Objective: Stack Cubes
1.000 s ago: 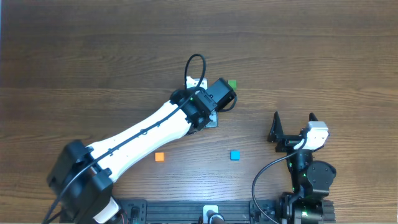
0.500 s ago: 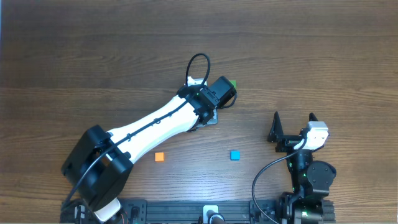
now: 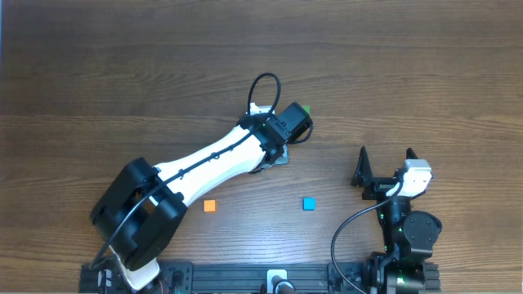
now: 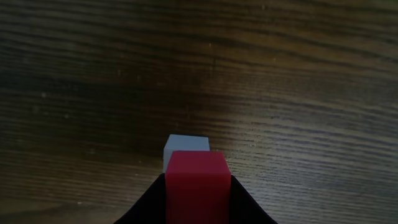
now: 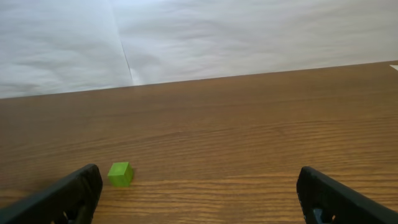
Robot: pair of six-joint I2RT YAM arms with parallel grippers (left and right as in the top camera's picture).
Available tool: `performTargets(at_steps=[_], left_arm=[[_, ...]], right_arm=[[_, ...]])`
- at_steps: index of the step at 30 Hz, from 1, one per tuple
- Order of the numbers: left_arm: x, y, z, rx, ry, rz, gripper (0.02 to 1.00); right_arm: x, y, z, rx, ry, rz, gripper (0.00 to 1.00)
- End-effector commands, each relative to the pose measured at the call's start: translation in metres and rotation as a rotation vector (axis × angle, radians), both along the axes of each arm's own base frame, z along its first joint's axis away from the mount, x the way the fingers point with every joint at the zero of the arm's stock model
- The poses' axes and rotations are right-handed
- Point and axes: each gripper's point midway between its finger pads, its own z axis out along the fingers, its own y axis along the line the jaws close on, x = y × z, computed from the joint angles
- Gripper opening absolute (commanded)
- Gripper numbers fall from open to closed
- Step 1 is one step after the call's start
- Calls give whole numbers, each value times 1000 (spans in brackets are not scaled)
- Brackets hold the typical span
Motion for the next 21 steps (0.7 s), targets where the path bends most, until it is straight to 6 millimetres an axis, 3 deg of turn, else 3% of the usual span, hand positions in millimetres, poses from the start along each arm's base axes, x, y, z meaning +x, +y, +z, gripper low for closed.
performTargets(at_steps=[1, 21], left_arm=[[-6, 5, -11, 12, 24, 6, 40], [-4, 6, -10, 19, 12, 10, 45]], right_arm=[[0, 3, -1, -1, -2, 16, 993], [0, 3, -1, -1, -2, 16, 991]])
